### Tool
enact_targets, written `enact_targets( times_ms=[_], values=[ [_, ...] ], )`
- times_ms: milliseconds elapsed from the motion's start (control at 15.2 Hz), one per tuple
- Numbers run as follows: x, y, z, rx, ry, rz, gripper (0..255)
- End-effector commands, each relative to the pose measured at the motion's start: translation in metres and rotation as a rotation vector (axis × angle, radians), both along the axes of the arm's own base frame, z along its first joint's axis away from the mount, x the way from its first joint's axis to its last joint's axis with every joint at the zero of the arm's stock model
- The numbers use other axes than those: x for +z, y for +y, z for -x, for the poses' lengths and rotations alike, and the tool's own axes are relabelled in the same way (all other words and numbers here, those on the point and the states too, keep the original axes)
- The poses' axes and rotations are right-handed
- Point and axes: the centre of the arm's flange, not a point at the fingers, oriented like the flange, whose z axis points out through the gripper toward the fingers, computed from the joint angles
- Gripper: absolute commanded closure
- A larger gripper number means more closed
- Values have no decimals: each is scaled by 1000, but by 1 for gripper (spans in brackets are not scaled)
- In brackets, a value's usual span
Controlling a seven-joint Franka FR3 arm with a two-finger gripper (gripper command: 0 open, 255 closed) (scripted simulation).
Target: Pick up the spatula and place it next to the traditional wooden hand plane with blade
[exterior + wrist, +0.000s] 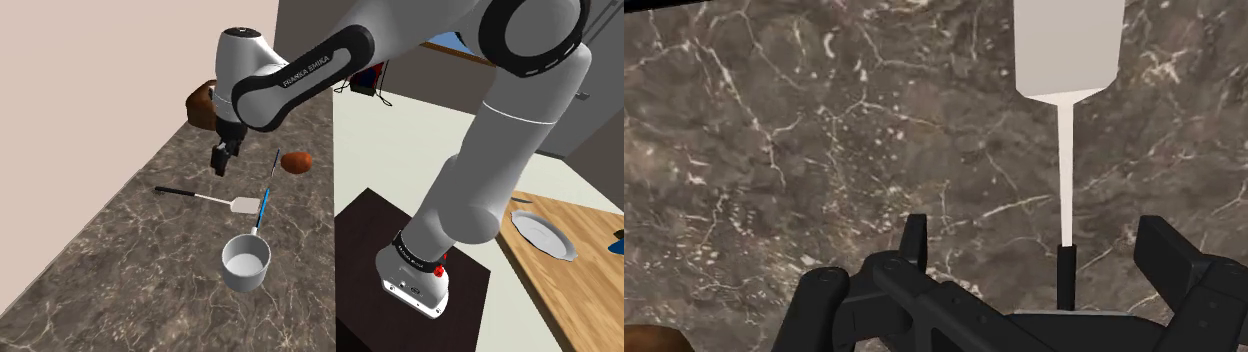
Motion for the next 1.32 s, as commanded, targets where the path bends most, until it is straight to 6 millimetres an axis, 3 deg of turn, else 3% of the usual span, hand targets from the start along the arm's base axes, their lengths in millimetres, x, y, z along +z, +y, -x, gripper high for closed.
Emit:
enact_targets(
  times_ms=[0,264,792,1254],
  values=[
    [-18,18,-4,33,7,-2,0],
    [-55,54,-14,97,21,-5,0],
    [-96,56,-16,98,22,-5,0],
    [-96,56,-16,98,22,-5,0]
  ],
)
